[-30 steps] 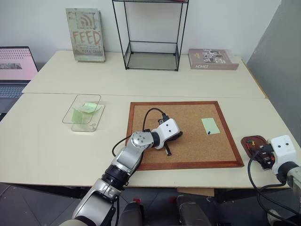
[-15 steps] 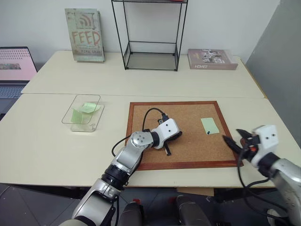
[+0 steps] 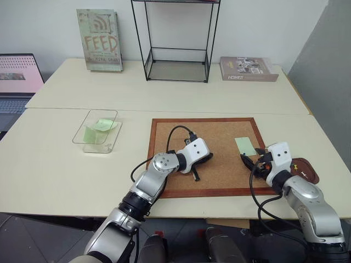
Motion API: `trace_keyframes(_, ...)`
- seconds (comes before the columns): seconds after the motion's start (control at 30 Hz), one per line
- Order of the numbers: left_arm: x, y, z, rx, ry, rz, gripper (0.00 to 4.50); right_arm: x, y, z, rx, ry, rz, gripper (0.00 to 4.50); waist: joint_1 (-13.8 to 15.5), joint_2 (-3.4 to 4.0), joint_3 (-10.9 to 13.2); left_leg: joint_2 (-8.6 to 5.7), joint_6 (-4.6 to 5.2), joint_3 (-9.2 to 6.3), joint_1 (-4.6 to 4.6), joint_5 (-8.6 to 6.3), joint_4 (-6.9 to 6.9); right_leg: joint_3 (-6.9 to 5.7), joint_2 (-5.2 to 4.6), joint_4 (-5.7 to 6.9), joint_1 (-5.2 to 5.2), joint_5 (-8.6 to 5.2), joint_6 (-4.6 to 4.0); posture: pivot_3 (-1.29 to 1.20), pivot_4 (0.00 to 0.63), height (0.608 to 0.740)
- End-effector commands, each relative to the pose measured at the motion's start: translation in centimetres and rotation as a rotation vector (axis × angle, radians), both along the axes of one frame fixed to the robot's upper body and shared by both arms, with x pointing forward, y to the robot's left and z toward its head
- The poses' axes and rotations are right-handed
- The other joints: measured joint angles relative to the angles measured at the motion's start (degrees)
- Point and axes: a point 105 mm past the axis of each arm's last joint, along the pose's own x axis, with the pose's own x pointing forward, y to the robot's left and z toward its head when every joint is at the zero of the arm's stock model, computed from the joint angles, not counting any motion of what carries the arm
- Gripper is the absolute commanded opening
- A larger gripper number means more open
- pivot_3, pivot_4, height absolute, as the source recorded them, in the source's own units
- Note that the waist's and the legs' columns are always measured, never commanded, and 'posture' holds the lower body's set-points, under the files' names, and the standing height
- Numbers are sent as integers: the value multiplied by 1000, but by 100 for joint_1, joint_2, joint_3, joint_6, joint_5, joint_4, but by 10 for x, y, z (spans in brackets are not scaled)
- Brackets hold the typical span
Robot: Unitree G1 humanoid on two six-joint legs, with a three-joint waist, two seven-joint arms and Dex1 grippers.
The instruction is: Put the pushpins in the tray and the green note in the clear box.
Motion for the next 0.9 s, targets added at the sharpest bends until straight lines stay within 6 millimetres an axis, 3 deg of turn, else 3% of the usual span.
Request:
trace_keyframes(0.03,3,12,-20,61,50,57,0,7,0,10,-18,-59,-1,3194,0,0,0,0,0,0,0,0,0,0,0,0,0,0,0,0,150,740)
trace_keyframes(0.2,3,13,-19,61,49,61,0,7,-1,8,-19,-59,-5,2660,0,0,0,0,0,-1,0,0,0,-1,1,2,1,1,1,0,150,740)
trace_keyframes(0.63,2,13,-20,62,52,60,0,6,3,3,-35,-49,0,30,0,1,0,0,0,0,1,0,2,0,1,2,2,1,2,0,150,740)
trace_keyframes(0.9,2,13,-20,64,52,60,0,5,7,17,-18,-105,19,30,0,1,0,0,0,-1,1,0,2,0,1,4,3,2,3,0,150,740)
